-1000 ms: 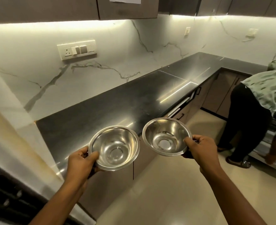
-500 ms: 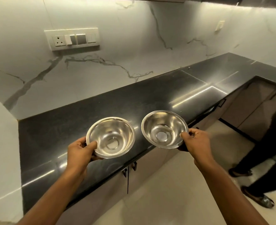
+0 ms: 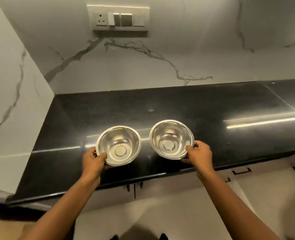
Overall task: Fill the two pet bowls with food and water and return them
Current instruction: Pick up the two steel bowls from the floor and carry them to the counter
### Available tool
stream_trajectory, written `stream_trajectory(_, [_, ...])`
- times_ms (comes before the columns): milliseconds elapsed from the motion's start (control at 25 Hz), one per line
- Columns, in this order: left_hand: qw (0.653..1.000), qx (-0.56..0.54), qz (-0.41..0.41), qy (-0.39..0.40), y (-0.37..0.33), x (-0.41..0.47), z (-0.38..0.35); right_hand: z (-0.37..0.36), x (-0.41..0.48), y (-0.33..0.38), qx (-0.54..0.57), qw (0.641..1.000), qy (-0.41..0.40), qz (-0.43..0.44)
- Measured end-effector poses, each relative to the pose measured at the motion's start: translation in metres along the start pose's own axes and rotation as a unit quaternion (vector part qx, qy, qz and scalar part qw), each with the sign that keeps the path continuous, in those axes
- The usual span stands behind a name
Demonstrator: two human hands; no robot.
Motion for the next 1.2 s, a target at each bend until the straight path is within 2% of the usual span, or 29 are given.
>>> stream_trajectory(320, [0.994,-0.033,0.053,-0.087,0.029,-0.005,-0.018,-0.035,0.055,-0.013,-0.036,0.997,0.065,-0.038])
stream_trajectory(640, [0.993,-0.022,0.050,-0.106,0.029,0.006,-0.024,-0.046,0.067,-0.020,-0.021,0.996,0.083,-0.038])
stream_trajectory(760, [0.993,-0.030,0.073,-0.091,0.031,0.005,-0.022,-0.045,0.068,-0.026,-0.022,0.995,0.088,-0.041])
stream_trajectory(840, [0.991,0.037,0.088,-0.095,0.034,-0.001,-0.013,-0.039,0.066,-0.027,-0.045,0.994,0.091,-0.036])
stream_trajectory(920, [0.972,0.167,0.068,-0.152,0.029,-0.008,0.004,-0.029,0.064,-0.022,-0.110,0.991,0.079,0.007])
stream_trajectory(960, [0.960,0.196,0.037,-0.195,0.018,-0.007,0.010,-0.024,0.064,-0.013,-0.146,0.986,0.066,0.045])
stream_trajectory(1040, [0.955,0.164,-0.048,-0.241,-0.026,0.001,0.011,-0.016,0.064,0.023,-0.176,0.975,0.033,0.134])
stream_trajectory(1120, [0.962,0.103,-0.154,-0.202,-0.091,0.009,-0.005,-0.009,0.056,0.083,-0.177,0.953,0.001,0.245])
stream_trajectory(1200, [0.959,0.033,-0.257,-0.110,-0.171,0.009,-0.030,-0.003,0.042,0.152,-0.179,0.910,-0.040,0.372])
Point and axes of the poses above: each hand's wrist, its own x-axis towards the middle knuckle, its own z-axis out of the back of the hand, y = z × x, the point moved 3 cm from there along x, towards the middle knuckle, and after that the axes turned 1 degree about -z, right-handed, at the moved point
